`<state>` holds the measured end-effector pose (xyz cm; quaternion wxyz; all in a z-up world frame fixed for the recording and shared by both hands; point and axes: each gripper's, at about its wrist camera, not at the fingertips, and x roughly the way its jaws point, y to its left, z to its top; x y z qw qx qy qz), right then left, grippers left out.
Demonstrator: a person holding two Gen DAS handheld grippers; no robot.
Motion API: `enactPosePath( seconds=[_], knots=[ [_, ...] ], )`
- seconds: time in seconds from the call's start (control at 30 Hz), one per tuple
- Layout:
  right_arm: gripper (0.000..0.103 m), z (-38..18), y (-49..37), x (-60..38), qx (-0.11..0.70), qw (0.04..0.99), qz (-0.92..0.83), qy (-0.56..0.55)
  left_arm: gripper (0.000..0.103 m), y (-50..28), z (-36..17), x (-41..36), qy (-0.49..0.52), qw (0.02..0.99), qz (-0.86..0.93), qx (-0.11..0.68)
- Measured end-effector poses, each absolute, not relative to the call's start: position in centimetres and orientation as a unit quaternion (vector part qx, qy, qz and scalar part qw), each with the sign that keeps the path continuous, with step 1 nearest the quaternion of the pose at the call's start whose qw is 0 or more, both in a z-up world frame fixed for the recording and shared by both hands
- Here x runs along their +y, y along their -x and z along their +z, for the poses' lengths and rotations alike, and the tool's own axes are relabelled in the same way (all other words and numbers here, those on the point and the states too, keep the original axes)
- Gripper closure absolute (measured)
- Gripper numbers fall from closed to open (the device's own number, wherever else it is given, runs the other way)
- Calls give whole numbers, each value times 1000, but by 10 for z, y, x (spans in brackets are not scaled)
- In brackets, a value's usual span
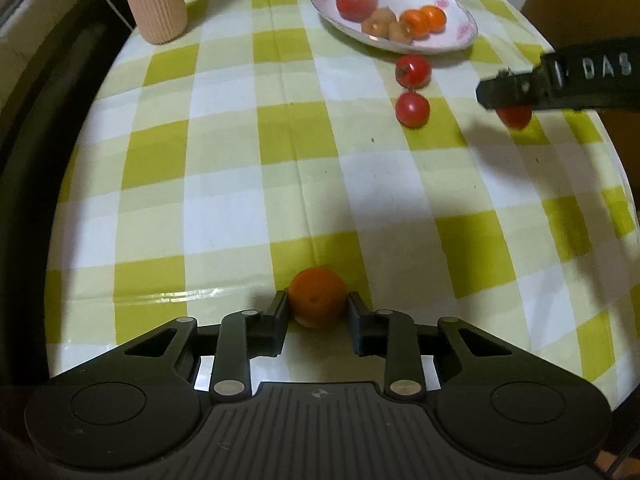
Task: Organize fruits
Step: 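Carry the tangerine and cherry tomato in both tools over the bowl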
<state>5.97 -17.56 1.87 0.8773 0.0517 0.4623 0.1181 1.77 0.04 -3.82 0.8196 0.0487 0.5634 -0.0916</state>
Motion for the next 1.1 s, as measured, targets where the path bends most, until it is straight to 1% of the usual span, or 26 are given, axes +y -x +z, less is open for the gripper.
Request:
enactPosePath(
  seconds=[0.23, 0.57, 1.1],
  knots=[
    [78, 16, -64, -177, 465, 876, 116, -50, 66, -35, -21, -3, -27, 834, -100, 541],
    [78, 17, -85, -195, 464, 878, 90, -69, 65, -89, 10, -25, -14, 858, -117, 500],
    [78, 16, -137, -210, 460, 881, 71, -85, 65, -159, 18, -50, -11, 868, -128, 480]
  ],
)
